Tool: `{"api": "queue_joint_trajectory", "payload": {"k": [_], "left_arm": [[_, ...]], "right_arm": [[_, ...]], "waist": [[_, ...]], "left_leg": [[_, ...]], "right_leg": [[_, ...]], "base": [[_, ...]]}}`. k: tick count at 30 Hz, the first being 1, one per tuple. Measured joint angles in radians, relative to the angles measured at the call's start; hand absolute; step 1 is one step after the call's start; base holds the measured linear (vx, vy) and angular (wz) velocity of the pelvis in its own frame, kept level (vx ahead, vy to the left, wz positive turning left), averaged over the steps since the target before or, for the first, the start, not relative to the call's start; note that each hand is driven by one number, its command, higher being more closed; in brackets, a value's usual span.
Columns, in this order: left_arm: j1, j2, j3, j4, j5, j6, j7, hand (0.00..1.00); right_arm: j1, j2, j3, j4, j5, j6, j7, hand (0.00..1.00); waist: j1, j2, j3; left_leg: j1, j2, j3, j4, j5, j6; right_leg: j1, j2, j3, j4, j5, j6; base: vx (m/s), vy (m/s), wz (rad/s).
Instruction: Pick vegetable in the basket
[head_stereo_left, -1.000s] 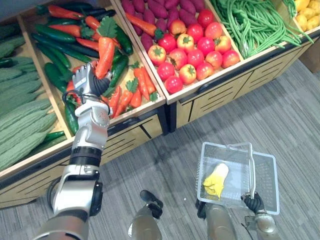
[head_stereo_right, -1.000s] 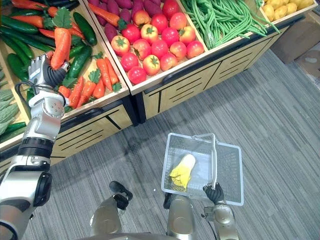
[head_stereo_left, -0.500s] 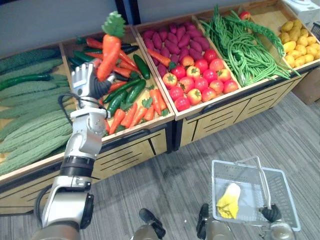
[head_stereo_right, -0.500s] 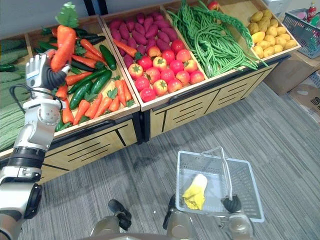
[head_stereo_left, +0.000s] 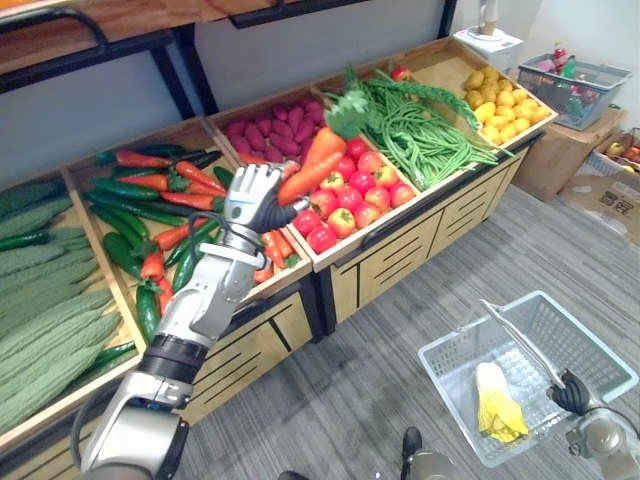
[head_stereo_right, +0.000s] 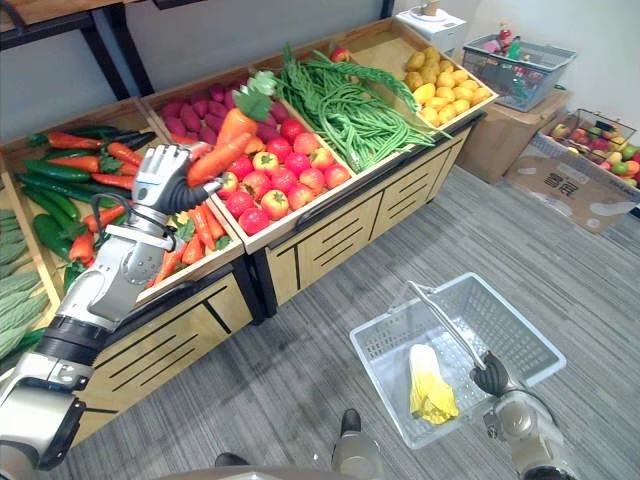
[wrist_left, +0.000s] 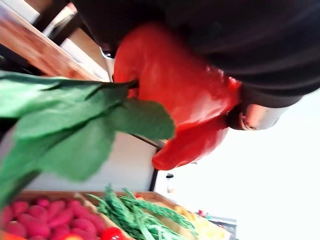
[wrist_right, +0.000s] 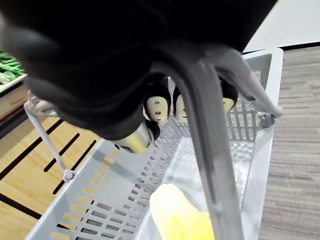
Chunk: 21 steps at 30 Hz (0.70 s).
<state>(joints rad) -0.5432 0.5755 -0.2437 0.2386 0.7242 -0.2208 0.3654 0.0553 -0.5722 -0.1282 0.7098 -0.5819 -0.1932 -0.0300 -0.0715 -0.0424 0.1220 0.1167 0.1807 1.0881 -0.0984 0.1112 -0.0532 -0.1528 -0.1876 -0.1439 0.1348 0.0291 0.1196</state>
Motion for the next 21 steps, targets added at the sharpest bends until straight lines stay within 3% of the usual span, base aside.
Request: {"api": "queue_joint_trajectory", "payload": {"k": [9, 16, 21], "left_arm": [[0.0, -0.041, -0.145, -0.076, -0.054, -0.07, -0.062, 1.0], [0.0, -0.082, -0.295, -0.222, -0.141, -0.157, -0.12, 1.0], [0.0, -0.081, -0.384, -0.248, -0.21, -0.198, -0.179, 1.0]], "right_arm": [[-0.005, -0.092, 0.123, -0.179, -0.005, -0.059, 0.041, 1.0], [-0.022, -0.192, 0.178, -0.335, 0.004, -0.067, 0.061, 1.0], [-0.039, -0.233, 0.219, -0.404, 0.057, -0.073, 0.063, 1.0]], "waist": [[-0.008, -0.001, -0.03], [-0.012, 0.011, -0.044], [-0.036, 0.029, -0.06]], "left_leg": [[0.077, 0.001, 0.121, 0.005, -0.018, -0.031], [0.117, 0.097, 0.239, 0.227, -0.146, -0.074], [0.149, 0.155, 0.309, 0.328, -0.195, -0.097]], "right_leg": [[0.003, 0.034, 0.1, -0.015, 0.015, 0.0], [-0.001, 0.068, 0.21, -0.013, 0.023, 0.003], [-0.013, 0.106, 0.271, -0.014, 0.029, -0.001]], "base": [[-0.03, 0.005, -0.39], [-0.05, -0.013, -0.48], [-0.06, 0.005, -0.45]]}}
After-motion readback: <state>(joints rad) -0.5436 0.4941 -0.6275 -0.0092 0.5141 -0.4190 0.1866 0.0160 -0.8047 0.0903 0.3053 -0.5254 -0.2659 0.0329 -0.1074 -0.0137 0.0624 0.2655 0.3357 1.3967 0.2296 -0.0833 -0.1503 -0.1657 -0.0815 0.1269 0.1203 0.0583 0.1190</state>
